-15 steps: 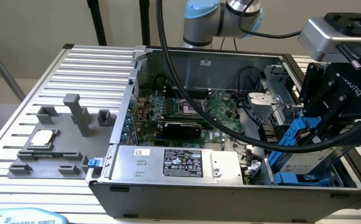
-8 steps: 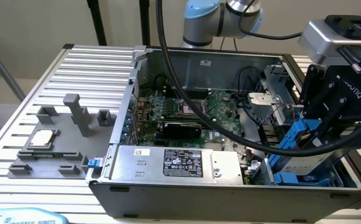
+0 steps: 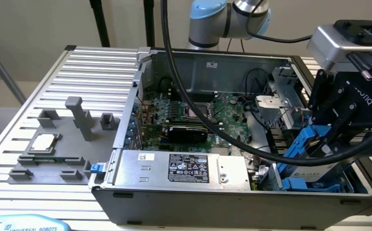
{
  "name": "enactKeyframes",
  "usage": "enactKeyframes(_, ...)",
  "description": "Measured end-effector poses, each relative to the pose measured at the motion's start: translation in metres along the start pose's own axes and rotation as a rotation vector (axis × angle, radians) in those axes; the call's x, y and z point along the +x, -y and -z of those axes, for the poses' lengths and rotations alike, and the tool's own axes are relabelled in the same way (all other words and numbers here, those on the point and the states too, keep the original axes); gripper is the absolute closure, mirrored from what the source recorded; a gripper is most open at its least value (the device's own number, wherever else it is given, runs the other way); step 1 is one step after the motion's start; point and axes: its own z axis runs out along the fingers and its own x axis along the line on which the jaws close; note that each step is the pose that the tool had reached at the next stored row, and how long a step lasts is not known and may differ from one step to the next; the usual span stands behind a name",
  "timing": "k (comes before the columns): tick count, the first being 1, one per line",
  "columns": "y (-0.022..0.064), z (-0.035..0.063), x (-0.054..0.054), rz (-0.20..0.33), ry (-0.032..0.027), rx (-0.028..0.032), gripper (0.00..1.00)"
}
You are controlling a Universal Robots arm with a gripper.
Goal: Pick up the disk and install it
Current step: 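Insert the disk into the insertion slot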
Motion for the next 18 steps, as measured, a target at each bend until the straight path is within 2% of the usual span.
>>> enactKeyframes(18, 0.0007, -0.014, 0.001, 0.002, 0.0131, 0.0, 0.66)
